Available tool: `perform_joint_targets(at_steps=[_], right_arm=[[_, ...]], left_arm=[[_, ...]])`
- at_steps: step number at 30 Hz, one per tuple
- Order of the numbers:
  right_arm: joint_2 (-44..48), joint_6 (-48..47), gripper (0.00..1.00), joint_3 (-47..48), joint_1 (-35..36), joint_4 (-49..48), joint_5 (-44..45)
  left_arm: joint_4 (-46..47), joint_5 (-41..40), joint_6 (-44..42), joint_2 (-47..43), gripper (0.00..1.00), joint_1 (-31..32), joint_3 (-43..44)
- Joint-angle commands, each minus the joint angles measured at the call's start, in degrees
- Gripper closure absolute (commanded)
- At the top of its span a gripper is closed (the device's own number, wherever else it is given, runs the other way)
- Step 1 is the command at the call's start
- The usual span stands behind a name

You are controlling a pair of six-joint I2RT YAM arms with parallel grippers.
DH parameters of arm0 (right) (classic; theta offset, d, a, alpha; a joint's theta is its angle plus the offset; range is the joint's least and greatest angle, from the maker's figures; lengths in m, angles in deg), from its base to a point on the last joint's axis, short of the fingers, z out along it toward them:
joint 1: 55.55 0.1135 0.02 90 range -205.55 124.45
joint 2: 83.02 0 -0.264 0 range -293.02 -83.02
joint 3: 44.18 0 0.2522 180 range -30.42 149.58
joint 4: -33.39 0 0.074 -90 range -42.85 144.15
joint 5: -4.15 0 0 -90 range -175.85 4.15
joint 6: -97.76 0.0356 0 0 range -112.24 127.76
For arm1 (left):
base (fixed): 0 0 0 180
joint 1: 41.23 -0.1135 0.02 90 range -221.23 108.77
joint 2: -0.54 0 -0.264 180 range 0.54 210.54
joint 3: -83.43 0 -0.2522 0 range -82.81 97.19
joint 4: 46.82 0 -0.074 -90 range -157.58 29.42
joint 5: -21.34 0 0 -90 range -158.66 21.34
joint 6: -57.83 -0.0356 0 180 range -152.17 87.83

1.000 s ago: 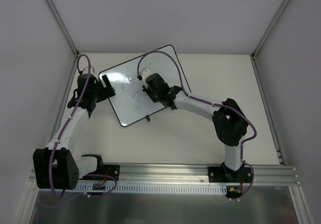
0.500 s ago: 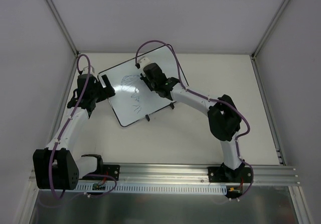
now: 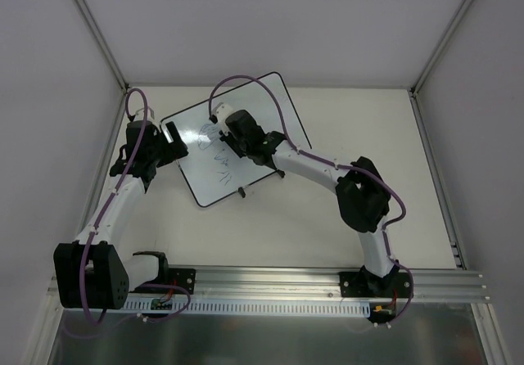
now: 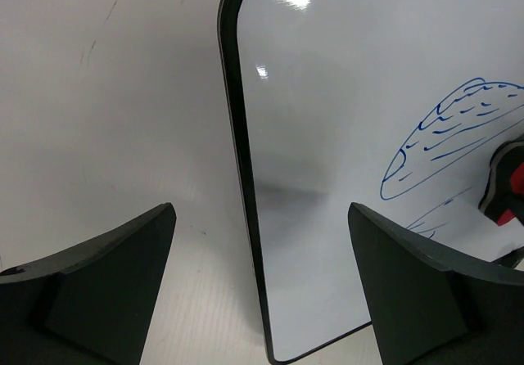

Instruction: Erase the whiteboard

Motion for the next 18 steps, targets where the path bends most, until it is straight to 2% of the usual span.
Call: perform_joint_targets(at_steps=[1,10,18], right_arm=[[-1.1,-1.6,1.00,-1.2,1.9,1.8,-3.6],[-3.0,-0.3,1.00,-0.4,4.7,1.9,-4.7],[-4.7,2.2,1.00,0.8,7.6,1.9,-0.2]], left_arm=[[1.1,0.2,0.4,-0.8,0.12,0.6,0.3],[1.1,0.2,0.4,-1.0,0.12,0.7,0.3],[0.9,-0.3,0.6,-1.7,0.12,0.8,0.1]])
